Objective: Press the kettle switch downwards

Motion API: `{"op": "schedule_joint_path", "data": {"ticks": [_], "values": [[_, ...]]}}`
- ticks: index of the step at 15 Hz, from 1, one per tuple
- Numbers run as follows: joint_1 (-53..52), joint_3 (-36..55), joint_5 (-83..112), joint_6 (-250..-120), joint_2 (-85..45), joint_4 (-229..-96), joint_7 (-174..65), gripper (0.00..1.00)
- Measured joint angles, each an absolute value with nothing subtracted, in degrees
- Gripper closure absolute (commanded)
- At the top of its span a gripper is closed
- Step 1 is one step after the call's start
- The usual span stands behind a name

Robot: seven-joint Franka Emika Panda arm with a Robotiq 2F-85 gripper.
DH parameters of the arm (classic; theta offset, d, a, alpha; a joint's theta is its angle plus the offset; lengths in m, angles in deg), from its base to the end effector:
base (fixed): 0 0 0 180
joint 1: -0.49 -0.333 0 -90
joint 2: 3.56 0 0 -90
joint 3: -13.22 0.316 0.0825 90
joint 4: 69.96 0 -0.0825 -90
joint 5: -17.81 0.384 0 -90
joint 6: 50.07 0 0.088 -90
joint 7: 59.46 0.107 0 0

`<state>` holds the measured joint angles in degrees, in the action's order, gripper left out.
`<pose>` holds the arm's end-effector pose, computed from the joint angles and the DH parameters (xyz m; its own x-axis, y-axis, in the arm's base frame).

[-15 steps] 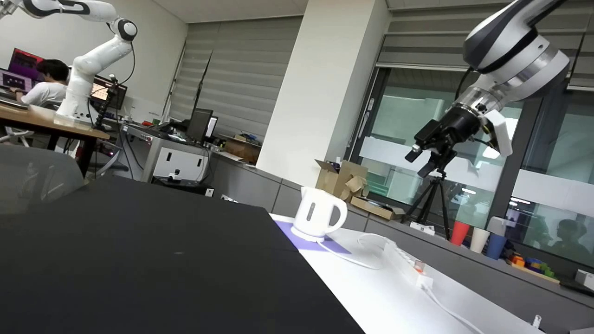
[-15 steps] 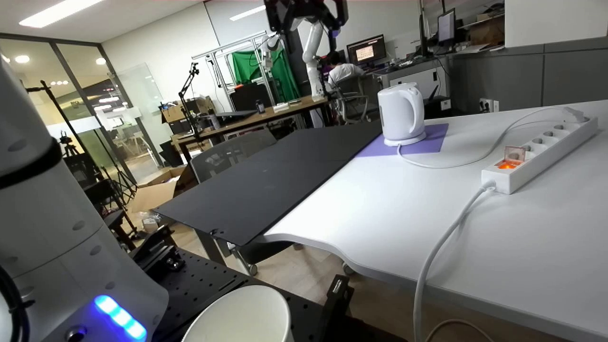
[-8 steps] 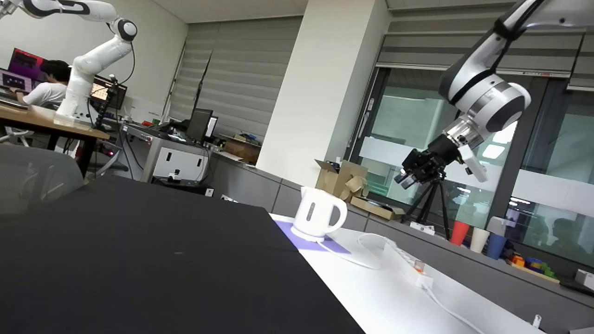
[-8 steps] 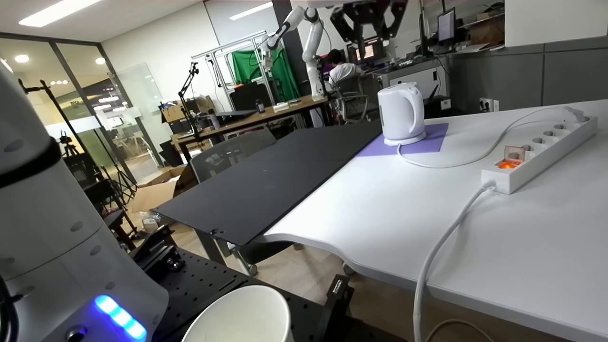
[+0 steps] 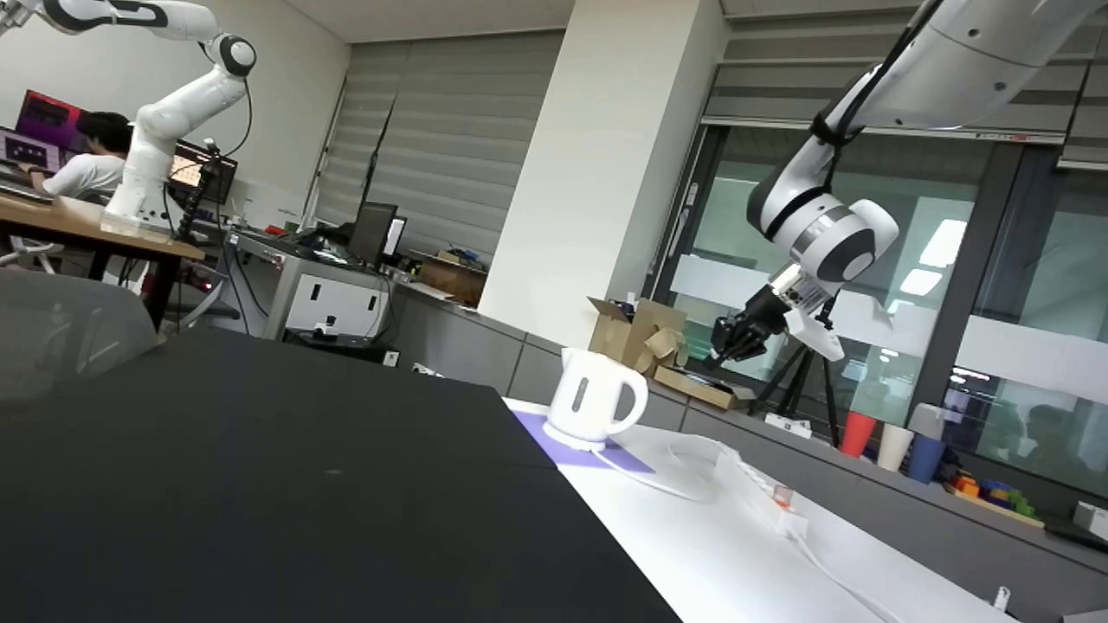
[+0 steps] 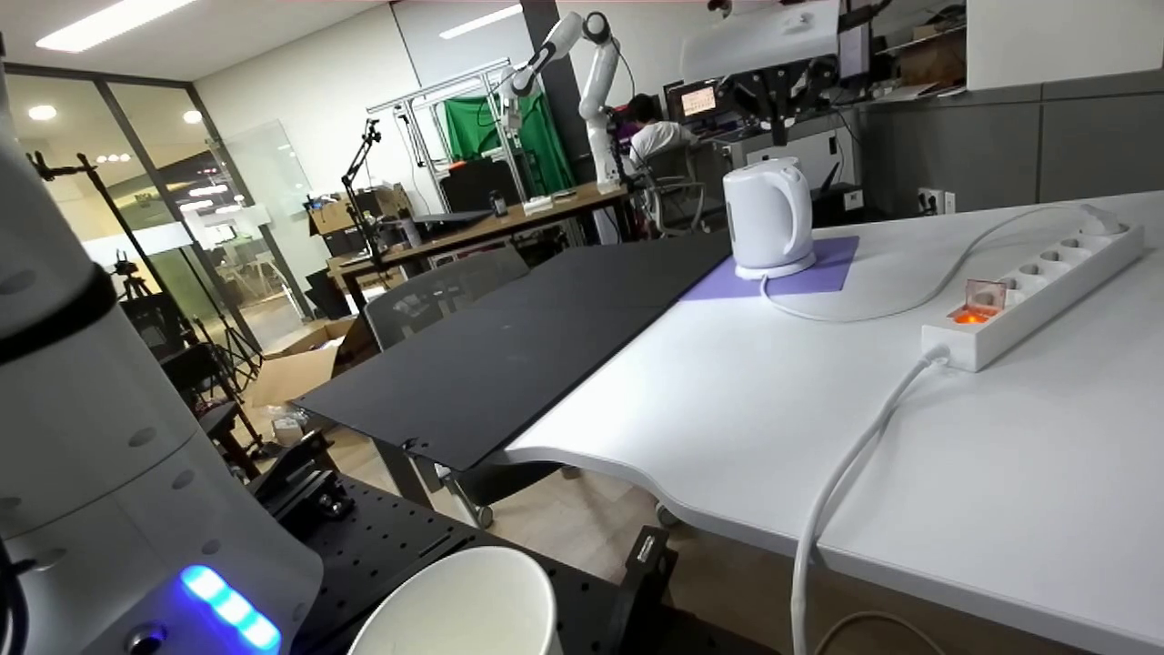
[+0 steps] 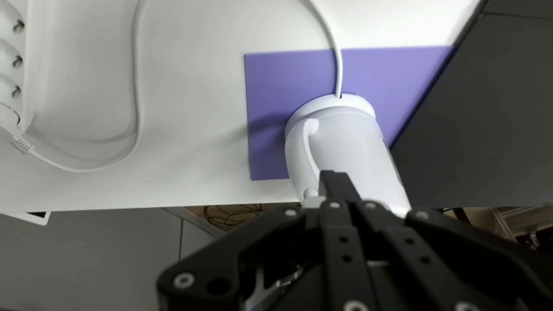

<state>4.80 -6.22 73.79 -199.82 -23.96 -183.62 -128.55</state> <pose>0.5721 -0.2599 0.3205 0.8447 0.0071 0.5351 0.0748 -0.9917 -0.1048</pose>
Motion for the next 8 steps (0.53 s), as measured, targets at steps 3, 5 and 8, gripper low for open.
{"op": "schedule_joint_path", "data": {"ticks": [3, 5, 8], "values": [[7.15, -3.78, 67.93, -200.3, -29.46, -177.2, -123.45, 0.99], [7.75, -3.59, 63.9, -199.32, -31.91, -174.52, -118.86, 0.99], [7.96, -3.6, 63.81, -198.96, -32.7, -173.65, -118.59, 0.99]]}}
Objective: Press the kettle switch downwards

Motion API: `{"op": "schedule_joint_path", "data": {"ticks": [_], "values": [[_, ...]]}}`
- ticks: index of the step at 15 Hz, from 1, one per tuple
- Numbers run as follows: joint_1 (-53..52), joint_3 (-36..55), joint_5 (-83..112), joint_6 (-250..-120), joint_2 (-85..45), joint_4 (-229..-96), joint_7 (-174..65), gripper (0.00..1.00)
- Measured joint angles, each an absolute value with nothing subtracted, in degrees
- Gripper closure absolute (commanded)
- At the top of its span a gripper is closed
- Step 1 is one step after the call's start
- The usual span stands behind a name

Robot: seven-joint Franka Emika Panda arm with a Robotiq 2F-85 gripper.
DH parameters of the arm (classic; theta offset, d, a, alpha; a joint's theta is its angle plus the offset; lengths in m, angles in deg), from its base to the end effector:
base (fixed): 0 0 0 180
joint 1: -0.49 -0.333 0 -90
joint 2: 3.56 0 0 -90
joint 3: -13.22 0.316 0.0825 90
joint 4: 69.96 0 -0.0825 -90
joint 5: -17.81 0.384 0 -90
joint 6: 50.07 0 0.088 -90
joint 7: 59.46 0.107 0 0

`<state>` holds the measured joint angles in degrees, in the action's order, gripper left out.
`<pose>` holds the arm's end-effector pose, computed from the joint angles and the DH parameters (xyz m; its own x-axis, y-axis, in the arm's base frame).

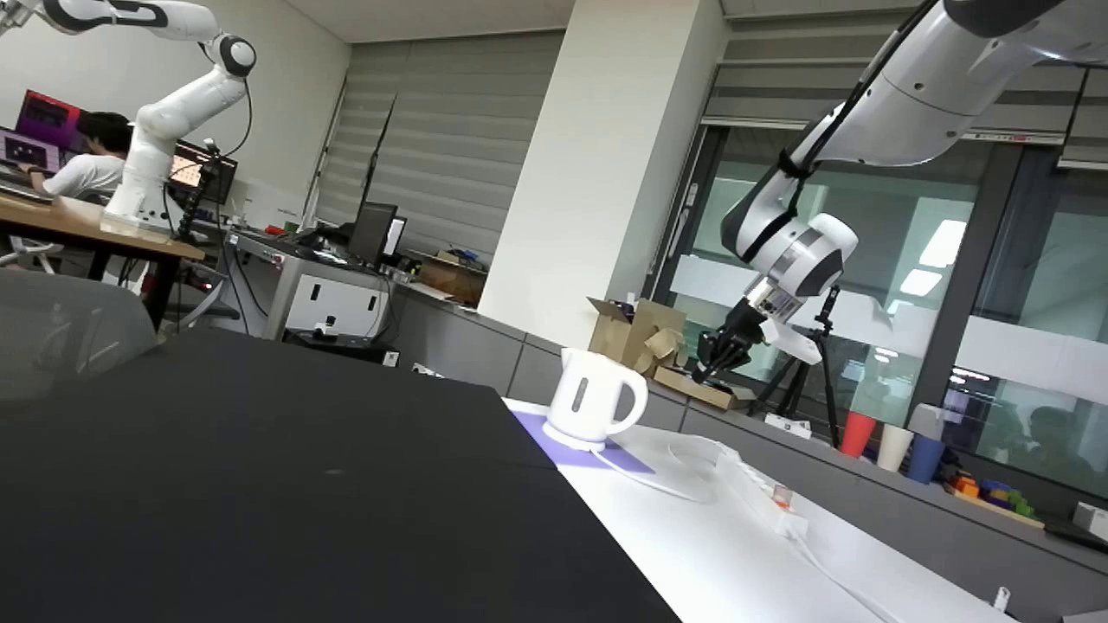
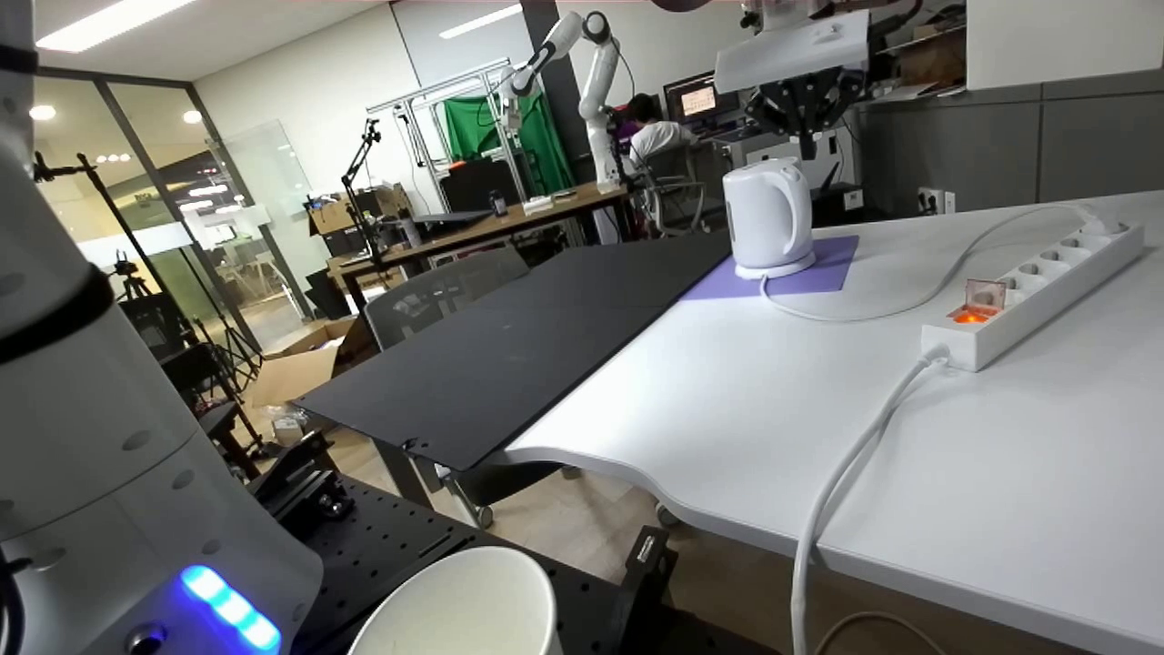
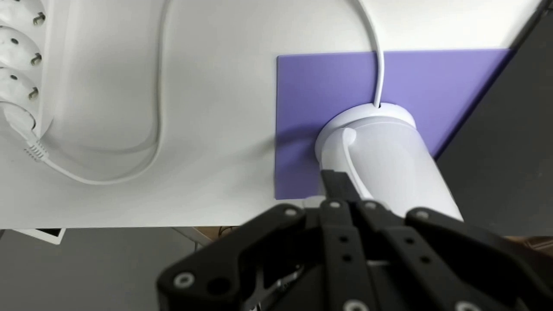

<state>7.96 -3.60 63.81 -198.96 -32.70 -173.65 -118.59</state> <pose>0.6168 -0.2733 0.3001 0.8842 0.0157 0.4668 0.0512 -0.9967 -0.0634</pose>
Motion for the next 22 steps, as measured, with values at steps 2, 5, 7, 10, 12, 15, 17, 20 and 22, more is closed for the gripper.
{"op": "schedule_joint_path", "data": {"ticks": [2, 5, 7, 10, 12, 15, 17, 20, 22], "values": [[8.0, -3.6, 63.81, -198.88, -32.71, -173.49, -118.54, 0.99], [8.02, -3.59, 63.81, -198.87, -32.71, -173.48, -118.5, 1.0], [10.26, -0.8, 61.46, -199.86, -32.71, -173.52, -118.26, 1.0], [14.17, 4.44, 59.41, -202.89, -33.18, -173.43, -118.15, 1.0], [16.22, 7.61, 59.32, -204.76, -33.69, -173.07, -118.15, 1.0], [18.29, 11.17, 59.32, -205.88, -34.89, -171.59, -118.14, 1.0], [19.04, 12.73, 59.29, -206.49, -36.03, -170.39, -118.14, 1.0], [19.8, 14.48, 59.28, -207.8, -37.97, -168.48, -118.14, 1.0], [20.6, 15.85, 59.28, -208.62, -39.19, -167.21, -118.14, 1.0]]}}
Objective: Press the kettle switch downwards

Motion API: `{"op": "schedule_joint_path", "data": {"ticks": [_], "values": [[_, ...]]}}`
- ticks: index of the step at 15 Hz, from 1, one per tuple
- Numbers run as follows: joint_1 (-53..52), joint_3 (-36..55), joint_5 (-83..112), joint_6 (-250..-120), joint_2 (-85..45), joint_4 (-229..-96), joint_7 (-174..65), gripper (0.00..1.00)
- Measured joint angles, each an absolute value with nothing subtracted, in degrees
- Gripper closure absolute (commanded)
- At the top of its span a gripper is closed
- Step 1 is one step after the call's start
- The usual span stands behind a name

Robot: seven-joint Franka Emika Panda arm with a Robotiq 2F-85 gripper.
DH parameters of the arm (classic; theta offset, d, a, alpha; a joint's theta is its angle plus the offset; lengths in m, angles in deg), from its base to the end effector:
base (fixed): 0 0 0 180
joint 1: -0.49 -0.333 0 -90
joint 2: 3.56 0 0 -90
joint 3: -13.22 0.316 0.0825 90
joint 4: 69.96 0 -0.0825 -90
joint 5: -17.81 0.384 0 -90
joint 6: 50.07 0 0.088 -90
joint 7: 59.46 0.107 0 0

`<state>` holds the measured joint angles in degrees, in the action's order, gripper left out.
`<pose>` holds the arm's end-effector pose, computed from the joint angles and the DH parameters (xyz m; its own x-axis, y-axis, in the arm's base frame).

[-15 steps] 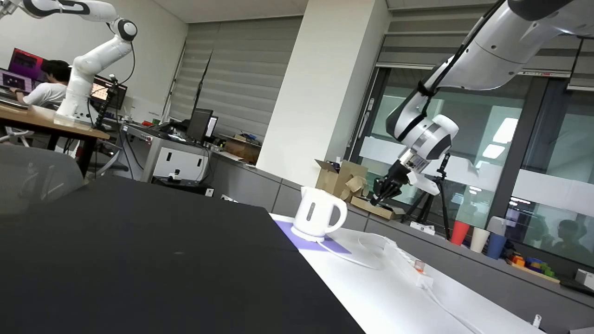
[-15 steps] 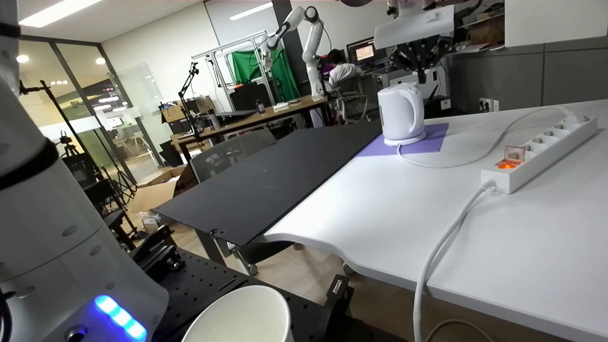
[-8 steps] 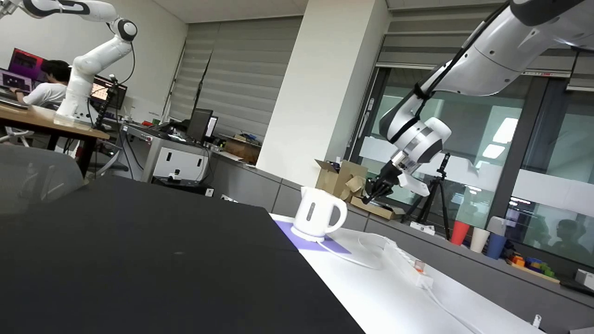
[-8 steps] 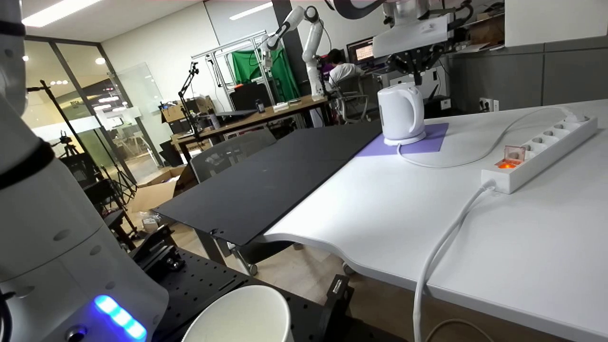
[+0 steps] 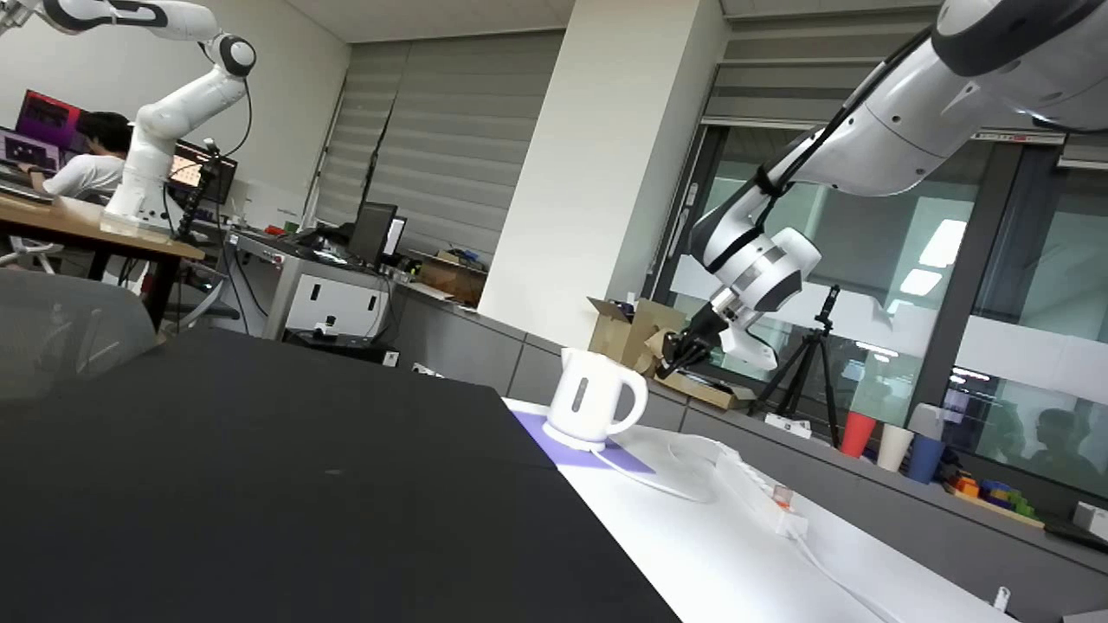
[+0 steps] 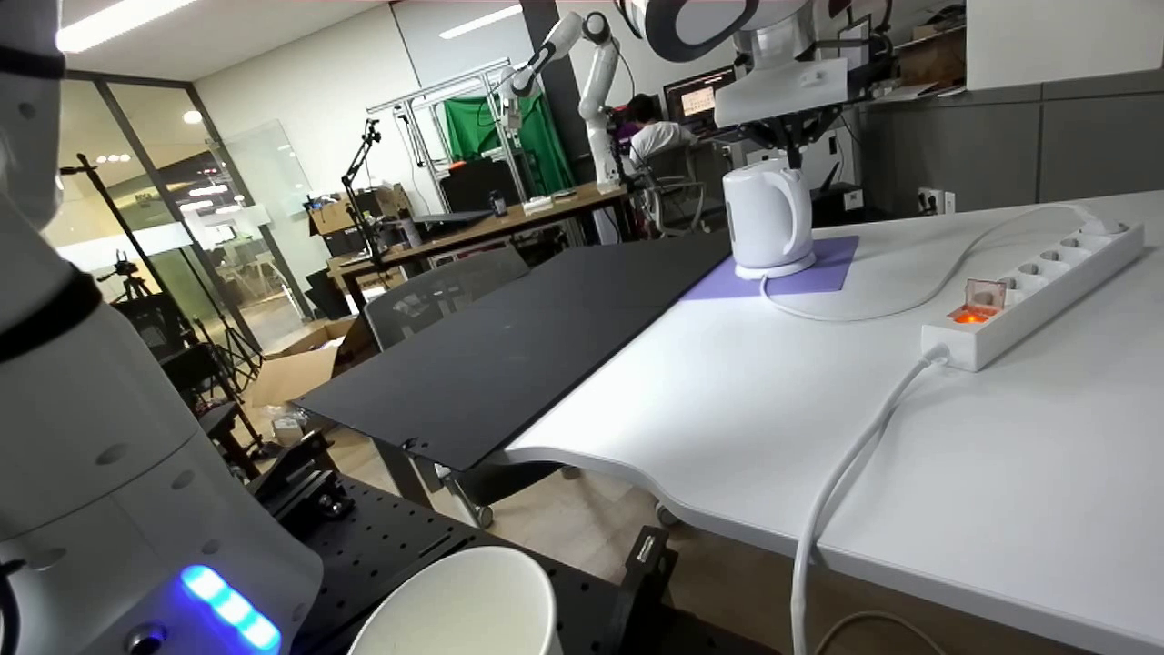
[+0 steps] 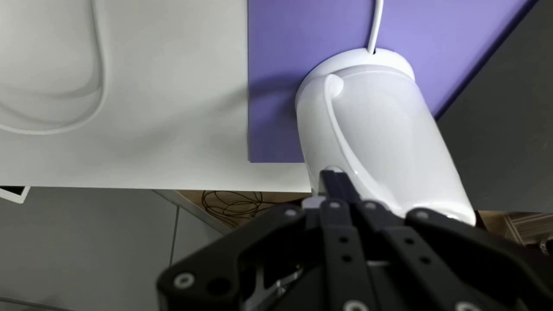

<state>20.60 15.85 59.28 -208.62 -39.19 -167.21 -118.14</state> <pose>0.6643 -0.2436 0.2744 0.8271 0.0522 0.5596 0.0983 -0.9938 -0.0525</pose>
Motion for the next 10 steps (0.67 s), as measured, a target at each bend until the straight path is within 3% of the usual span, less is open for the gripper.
{"op": "schedule_joint_path", "data": {"ticks": [10], "values": [[22.77, 19.71, 59.2, -210.11, -42.64, -163.41, -118.15, 1.0]]}}
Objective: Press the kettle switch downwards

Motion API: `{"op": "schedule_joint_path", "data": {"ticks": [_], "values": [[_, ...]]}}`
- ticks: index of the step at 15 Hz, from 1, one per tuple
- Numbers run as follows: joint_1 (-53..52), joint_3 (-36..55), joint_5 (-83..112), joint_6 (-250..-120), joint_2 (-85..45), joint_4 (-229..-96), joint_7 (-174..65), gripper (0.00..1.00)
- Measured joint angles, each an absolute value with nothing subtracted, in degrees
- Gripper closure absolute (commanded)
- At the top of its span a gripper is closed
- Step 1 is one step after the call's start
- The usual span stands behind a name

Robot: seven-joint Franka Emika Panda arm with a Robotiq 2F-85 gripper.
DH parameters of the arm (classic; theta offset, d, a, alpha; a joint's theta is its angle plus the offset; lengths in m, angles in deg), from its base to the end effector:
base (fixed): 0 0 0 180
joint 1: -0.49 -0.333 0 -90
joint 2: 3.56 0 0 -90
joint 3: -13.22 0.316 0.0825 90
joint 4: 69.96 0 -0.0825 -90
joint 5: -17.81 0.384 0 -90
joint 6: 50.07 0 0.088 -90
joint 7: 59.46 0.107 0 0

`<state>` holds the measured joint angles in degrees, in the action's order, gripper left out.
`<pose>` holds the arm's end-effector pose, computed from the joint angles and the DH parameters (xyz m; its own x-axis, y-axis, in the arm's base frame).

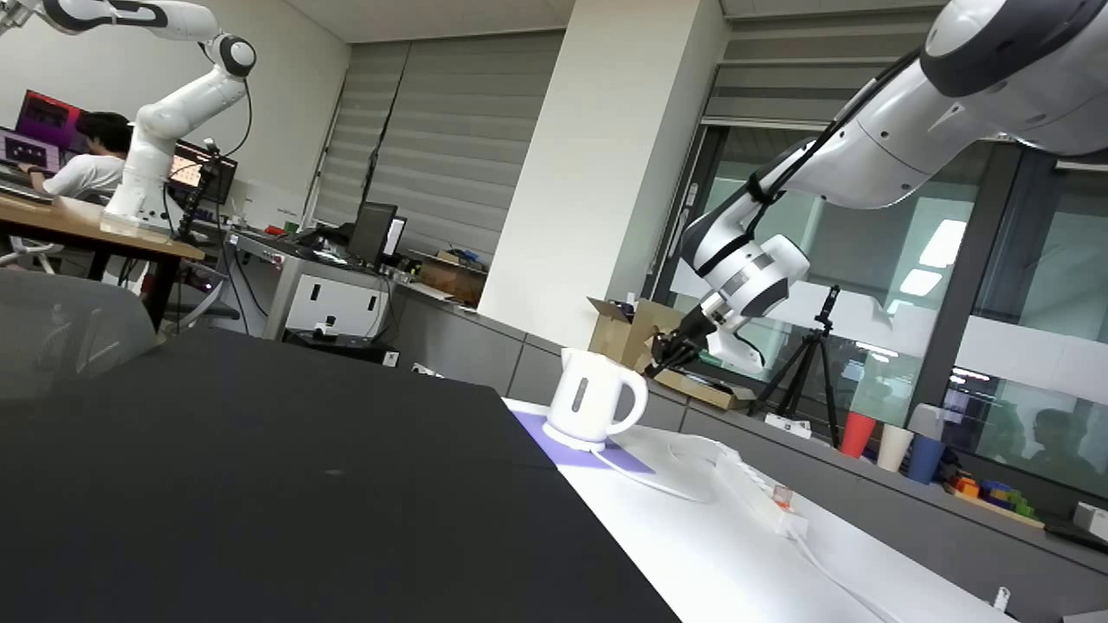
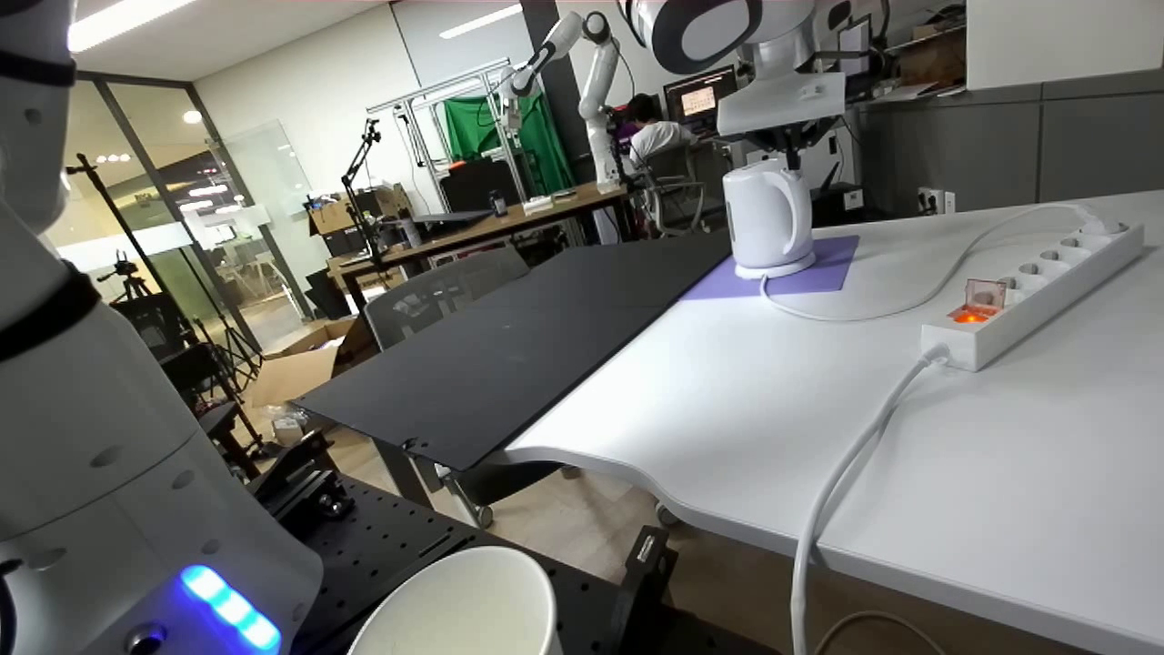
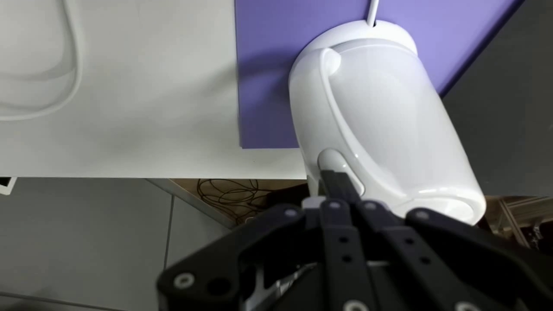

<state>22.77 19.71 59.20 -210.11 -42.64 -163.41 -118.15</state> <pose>0.6818 -0.2385 0.2650 0.8064 0.0395 0.5900 0.1004 -0.9924 -0.0708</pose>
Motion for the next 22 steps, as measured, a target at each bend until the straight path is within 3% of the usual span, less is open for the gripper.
{"op": "schedule_joint_path", "data": {"ticks": [22], "values": [[27.41, 24.96, 55.37, -212.2, -43.46, -159.76, -117.41, 1.0]]}}
